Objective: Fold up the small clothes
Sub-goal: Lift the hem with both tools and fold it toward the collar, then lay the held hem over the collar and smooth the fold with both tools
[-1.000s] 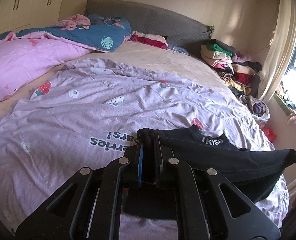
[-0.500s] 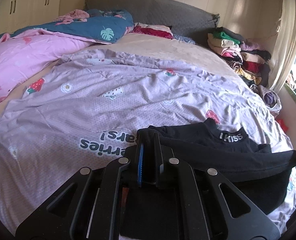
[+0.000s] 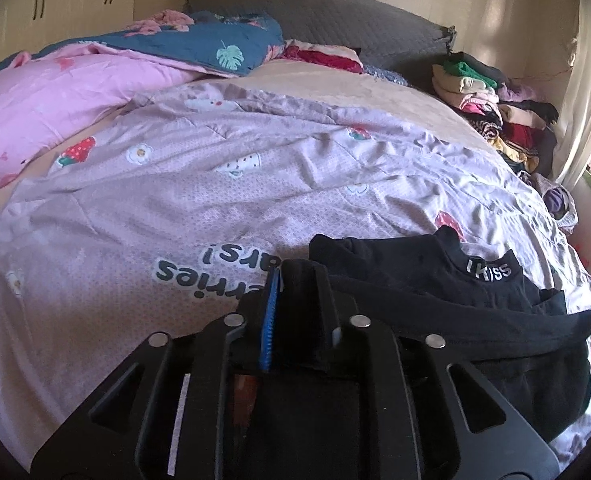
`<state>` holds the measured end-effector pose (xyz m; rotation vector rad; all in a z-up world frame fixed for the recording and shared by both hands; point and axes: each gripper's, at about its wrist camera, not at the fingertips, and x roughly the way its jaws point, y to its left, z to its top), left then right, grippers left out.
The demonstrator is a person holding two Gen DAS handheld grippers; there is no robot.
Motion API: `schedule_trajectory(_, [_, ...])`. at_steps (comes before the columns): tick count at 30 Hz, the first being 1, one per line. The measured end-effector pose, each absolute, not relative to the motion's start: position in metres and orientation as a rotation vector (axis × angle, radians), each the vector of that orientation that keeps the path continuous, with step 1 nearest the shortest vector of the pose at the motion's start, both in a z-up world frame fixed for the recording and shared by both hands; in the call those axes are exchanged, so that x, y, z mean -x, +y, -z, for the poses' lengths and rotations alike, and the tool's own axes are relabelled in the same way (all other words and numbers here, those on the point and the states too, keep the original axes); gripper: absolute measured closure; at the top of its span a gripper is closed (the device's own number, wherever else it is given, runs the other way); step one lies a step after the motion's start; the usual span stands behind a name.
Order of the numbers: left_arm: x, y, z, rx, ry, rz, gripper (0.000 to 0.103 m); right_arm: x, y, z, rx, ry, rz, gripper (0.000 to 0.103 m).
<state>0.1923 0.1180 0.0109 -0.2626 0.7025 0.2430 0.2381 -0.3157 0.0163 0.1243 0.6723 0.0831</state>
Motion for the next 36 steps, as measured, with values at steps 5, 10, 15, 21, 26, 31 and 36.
schedule_trajectory(5, [-0.175,0.114,-0.025,0.242,0.657,-0.239,0.079,-0.227,-0.317,-0.028,-0.106,0.629,-0.124,0.064])
schedule_trajectory(10, [-0.157,0.104,-0.038,0.231,0.630,-0.212,0.058,-0.217,-0.307,-0.034,-0.072,0.618,-0.202,0.063])
schedule_trajectory(15, [-0.147,0.078,-0.036,0.175,0.655,-0.150,0.049,-0.208,-0.285,-0.033,0.000,0.643,-0.295,0.069])
schedule_trajectory(21, [-0.145,0.052,-0.012,0.130,0.747,-0.062,0.097,-0.201,-0.260,-0.015,0.063,0.760,-0.418,0.085])
schedule_trajectory(26, [-0.149,0.040,0.010,0.065,0.809,-0.064,0.098,-0.202,-0.246,0.010,0.136,0.852,-0.376,0.086])
schedule_trajectory(31, [-0.167,0.040,0.020,0.030,0.836,-0.089,0.098,-0.214,-0.248,0.028,0.139,0.889,-0.306,0.086])
schedule_trajectory(36, [-0.189,0.041,0.028,0.006,0.848,-0.098,0.098,-0.232,-0.248,0.031,0.114,0.884,-0.300,0.086])
